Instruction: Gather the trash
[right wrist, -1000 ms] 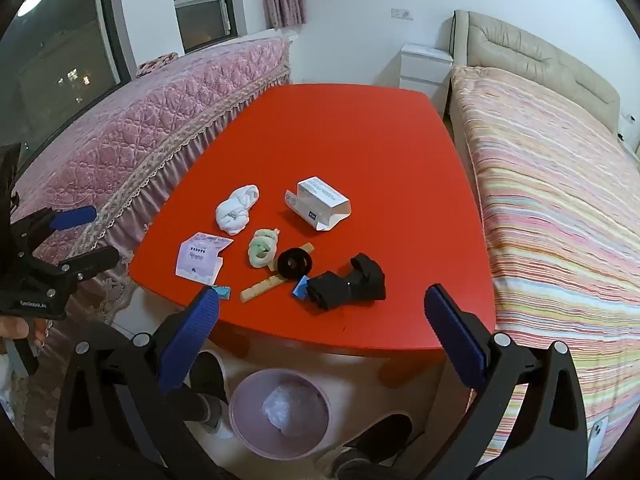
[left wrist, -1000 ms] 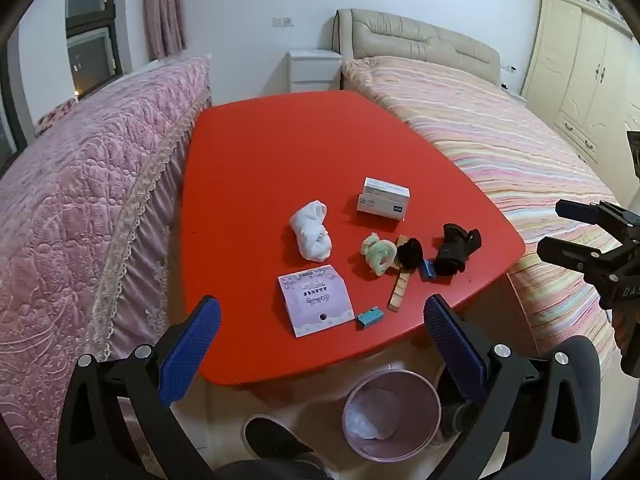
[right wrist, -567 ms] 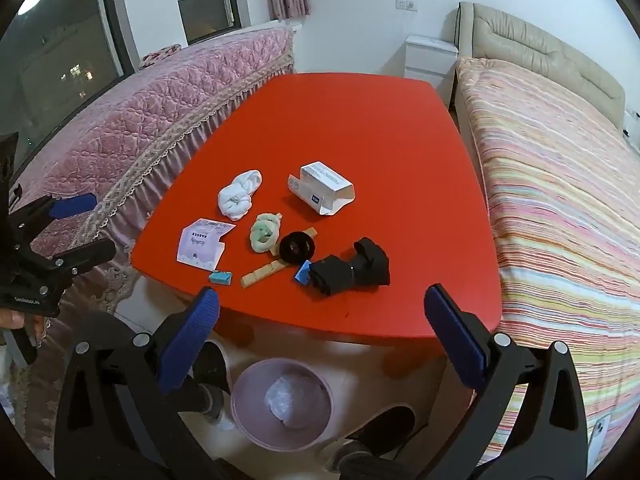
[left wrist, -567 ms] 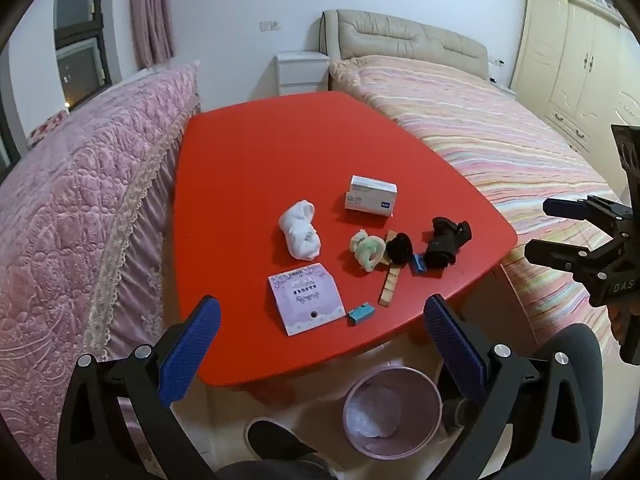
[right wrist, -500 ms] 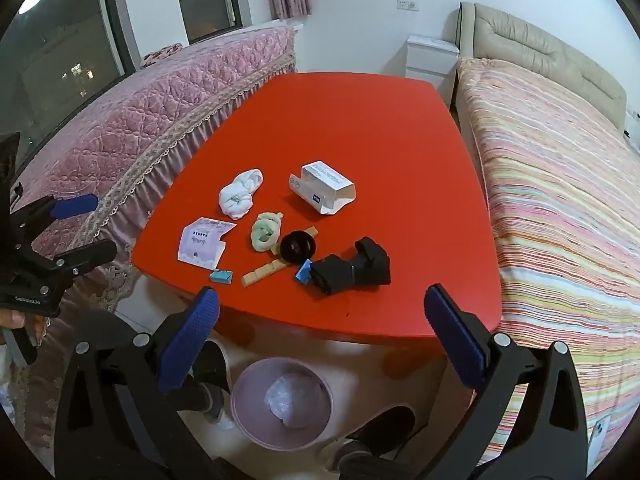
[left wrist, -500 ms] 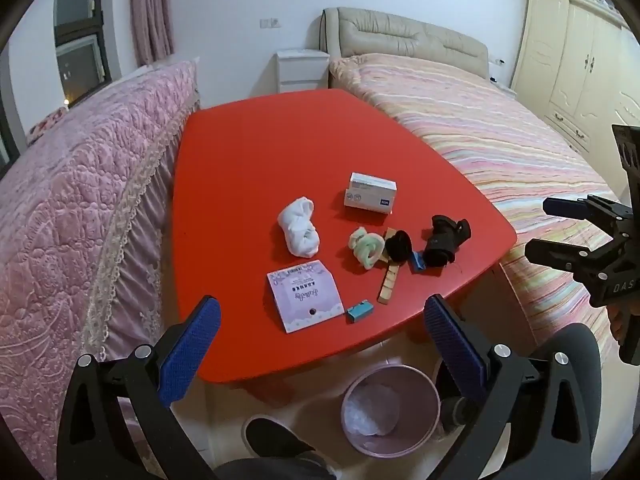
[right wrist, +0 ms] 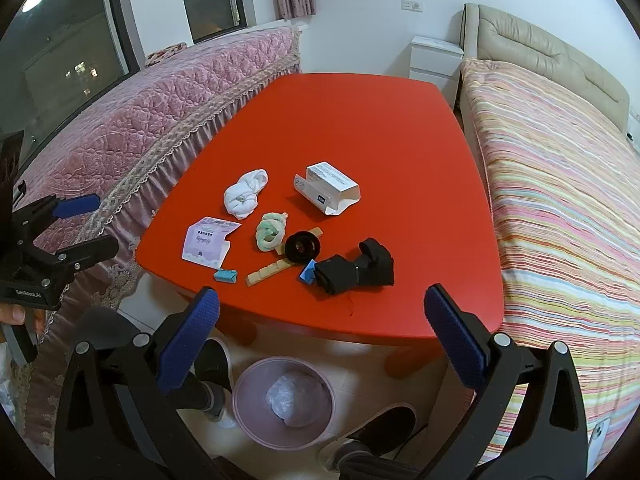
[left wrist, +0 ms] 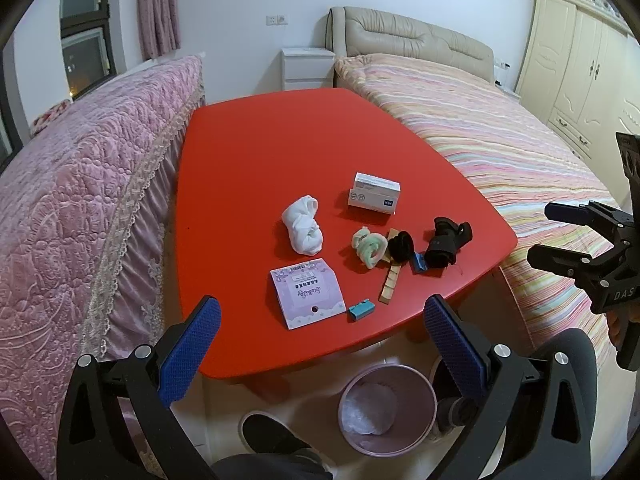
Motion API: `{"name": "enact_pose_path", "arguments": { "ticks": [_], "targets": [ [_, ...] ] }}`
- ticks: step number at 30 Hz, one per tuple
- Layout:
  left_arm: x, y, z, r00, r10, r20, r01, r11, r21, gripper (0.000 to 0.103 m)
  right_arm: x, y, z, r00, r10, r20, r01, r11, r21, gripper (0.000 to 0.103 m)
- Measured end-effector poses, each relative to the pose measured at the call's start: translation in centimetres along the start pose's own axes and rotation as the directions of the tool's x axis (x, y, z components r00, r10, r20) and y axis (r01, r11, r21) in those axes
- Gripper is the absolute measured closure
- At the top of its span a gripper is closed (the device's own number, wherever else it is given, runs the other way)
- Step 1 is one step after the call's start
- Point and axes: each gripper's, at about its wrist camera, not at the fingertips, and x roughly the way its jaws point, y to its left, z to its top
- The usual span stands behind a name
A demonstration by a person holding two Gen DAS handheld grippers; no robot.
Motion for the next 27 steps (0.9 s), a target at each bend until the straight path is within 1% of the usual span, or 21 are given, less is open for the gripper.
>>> {"name": "enact_pose_path", "arguments": {
  "ticks": [27],
  "targets": [
    [-0.17, 0.10, 0.00, 1.000, 0.002, -0.001, -0.002, 1.000, -0.005, 0.006, 0.14, 0.37, -0.31, 1.000, 0.009, -0.005, -0.009, 1.000, -0.005, 0.003]
  ]
}}
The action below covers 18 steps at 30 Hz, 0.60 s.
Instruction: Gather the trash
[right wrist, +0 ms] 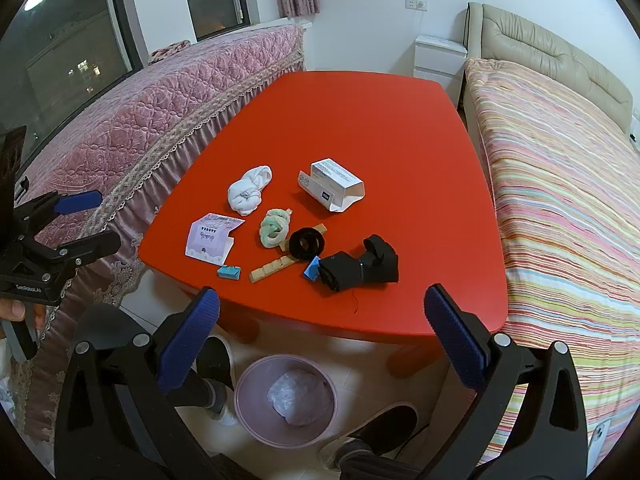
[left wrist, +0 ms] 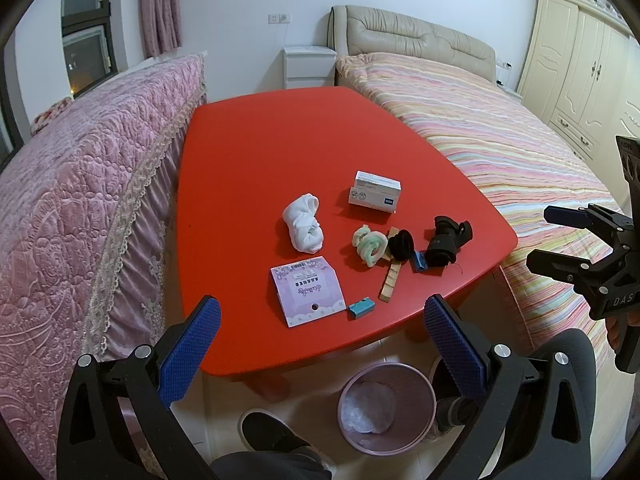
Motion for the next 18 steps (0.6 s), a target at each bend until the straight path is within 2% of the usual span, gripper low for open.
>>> {"name": "enact_pose_path", "arguments": {
  "ticks": [18],
  "targets": [
    [0.08, -0.29, -0.12, 1.000, 0.000, -0.004, 0.000, 1.000, 0.005, 0.006, -0.01, -0.09, 0.03, 1.000, 0.000, -0.001, 0.000, 1.000, 0.000, 0.003]
  ]
}}
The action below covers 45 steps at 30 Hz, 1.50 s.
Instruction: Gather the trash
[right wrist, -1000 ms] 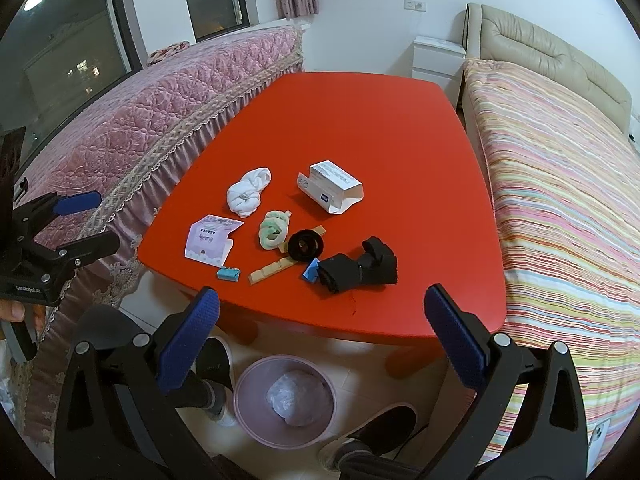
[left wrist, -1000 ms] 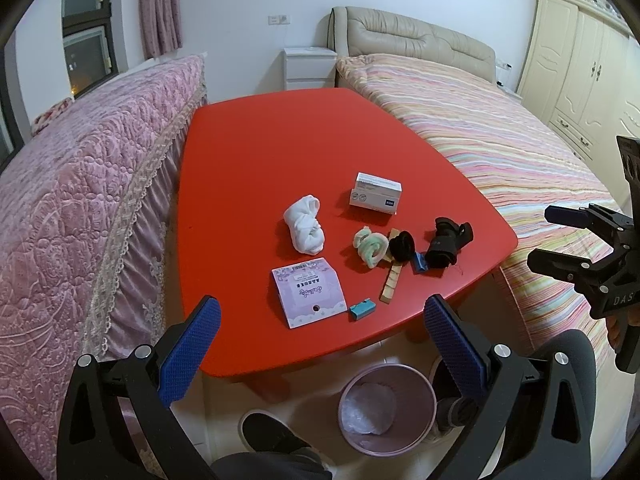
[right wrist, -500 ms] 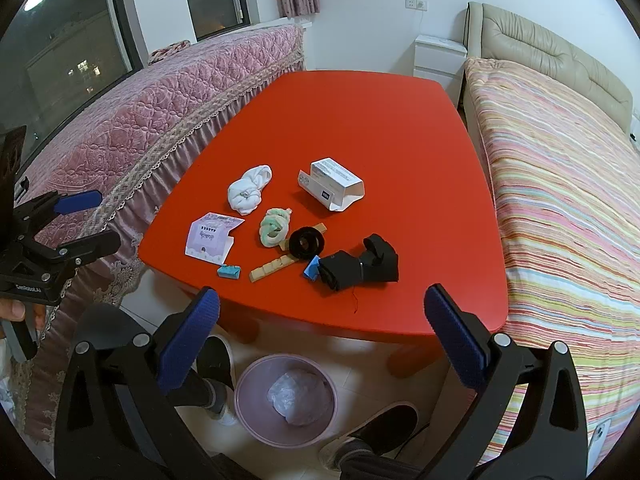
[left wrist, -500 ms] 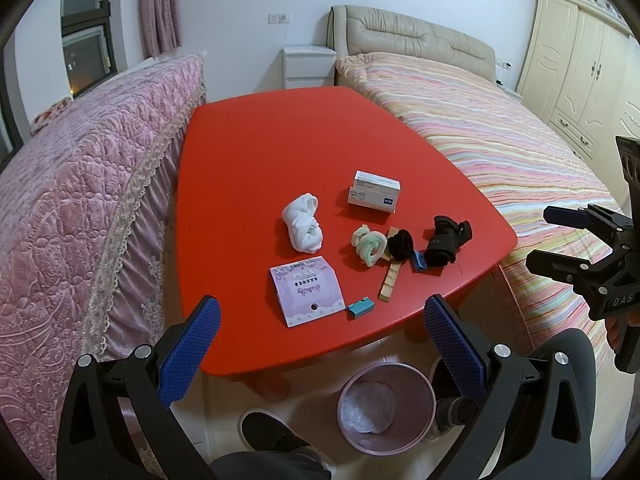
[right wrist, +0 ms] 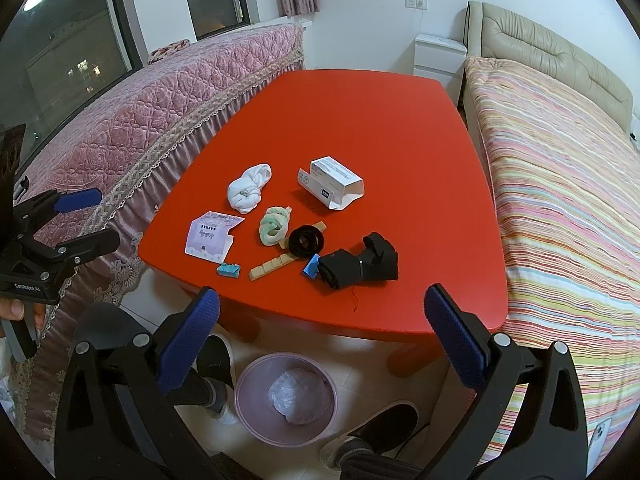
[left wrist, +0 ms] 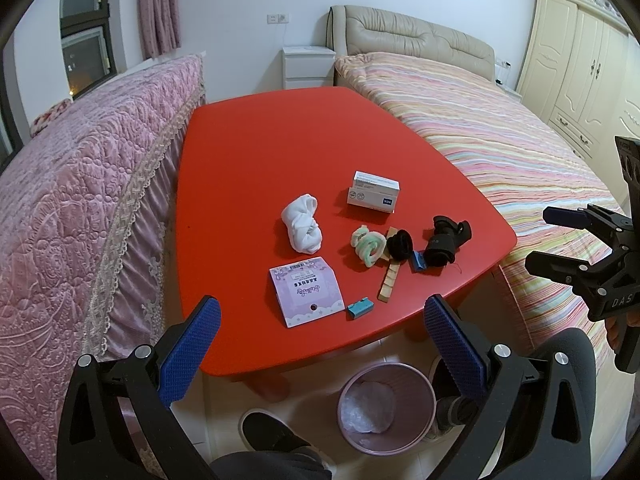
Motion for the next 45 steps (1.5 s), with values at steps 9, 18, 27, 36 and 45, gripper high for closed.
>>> {"name": "enact_pose_path", "arguments": {
  "ticks": [9, 18, 27, 36, 45],
  "targets": [
    [0.3, -0.1, 0.2, 1.000, -0.001, -0.010, 0.001, 1.000, 0.004, 0.006, 0.3, -0.3, -0.2, 1.000, 0.003, -0.012, -0.003, 1.000, 0.003, 0.003],
    [2.4, 0.3, 1.2, 0.998, 0.008, -0.066, -0.008, 1.000, -0.011, 0.006, 1.7, -2.1, 1.8, 0.998, -0.008, -0.060, 0.009, 1.000, 0.021, 0.003],
    [7.2, 1.5, 3.3, 0.984, 0.019, -0.180, -0.033, 0.997, -0.075, 0.006, 6.0, -4.5, 3.4, 0.982, -0.047, -0.185, 0.053, 0.998, 0.029, 0.003],
    [13.7, 2.6, 3.8, 0.933, 0.019, -0.359, -0.079, 0.985, -0.153, 0.006, 12.2, -7.7, 3.4, 0.932, 0.010, -0.363, 0.051, 0.986, 0.157, 0.003],
    [16.9, 3.7, 2.2, 0.903, 0.036, -0.428, -0.137, 0.968, -0.208, 0.006, 14.8, -7.4, 3.0, 0.912, 0.048, -0.406, 0.043, 0.976, 0.212, 0.006]
  ]
}}
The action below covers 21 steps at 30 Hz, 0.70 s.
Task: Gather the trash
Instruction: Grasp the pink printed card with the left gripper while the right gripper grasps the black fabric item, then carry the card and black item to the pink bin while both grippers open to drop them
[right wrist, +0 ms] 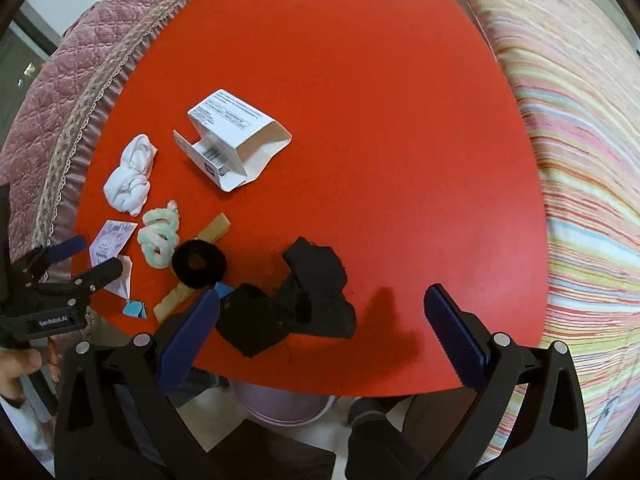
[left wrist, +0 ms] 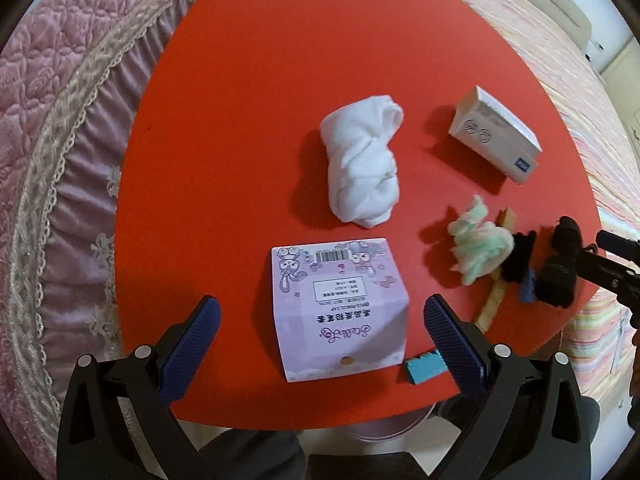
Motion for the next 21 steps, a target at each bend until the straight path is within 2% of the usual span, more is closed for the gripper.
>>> {"name": "enact_pose_path", "arguments": {
  "ticks": [1, 2, 3, 6, 7, 8, 10, 13, 15, 21],
  "targets": [
    [0.2, 0.0, -0.1, 1.000, -0.002, 0.002, 0.002, 1.000, 0.002, 0.006, 0.2, -0.1, 0.1, 1.000, 0.003, -0.007, -0.003, 1.000, 0.004, 0.017],
    [0.5, 0.0, -0.2, 1.000, -0.001, 0.002, 0.001, 1.000, 0.003, 0.006, 0.4, -0.1, 0.1, 1.000, 0.013, -0.011, -0.012, 1.000, 0.011, 0.022],
    [0.8, 0.1, -0.3, 1.000, 0.001, -0.002, -0.001, 1.000, 0.003, 0.006, 0.5, -0.2, 0.1, 1.000, 0.025, -0.010, -0.025, 0.999, 0.020, 0.022],
    [1.1, -0.1, -0.8, 0.999, 0.030, 0.011, -0.030, 0.999, 0.025, 0.016, 0.4, 0.1, 0.2, 0.999, 0.052, -0.003, -0.052, 0.998, 0.030, 0.032],
    [1.1, -0.1, -0.9, 0.999, 0.033, 0.017, -0.034, 0.999, 0.025, 0.020, 0.4, 0.0, 0.3, 0.998, 0.068, -0.002, -0.068, 0.997, 0.038, 0.037],
    [1.0, -0.1, -0.9, 0.999, 0.033, 0.023, -0.034, 0.999, 0.026, 0.029, 0.4, 0.0, 0.3, 0.997, 0.078, 0.000, -0.078, 0.996, 0.042, 0.045],
    [0.5, 0.1, -1.3, 0.999, 0.039, 0.035, -0.040, 0.999, 0.026, 0.040, 0.2, 0.1, 0.3, 0.997, 0.082, 0.006, -0.082, 0.996, 0.040, 0.048],
    [0.0, 0.1, -1.2, 0.999, 0.008, 0.034, -0.009, 0.999, 0.032, 0.040, 0.0, 0.2, 0.3, 0.995, 0.095, 0.016, -0.095, 0.995, 0.039, 0.057],
    [-0.2, 0.3, -1.5, 0.999, -0.004, 0.042, 0.003, 1.000, 0.029, 0.040, -0.3, -0.1, 0.1, 0.995, 0.092, 0.023, -0.093, 0.995, 0.037, 0.073],
    [-0.8, 0.9, -2.0, 0.997, -0.023, 0.080, 0.019, 0.999, 0.039, 0.040, -0.8, -0.1, -0.1, 0.995, 0.082, 0.049, -0.083, 0.996, 0.027, 0.074]
  ]
}}
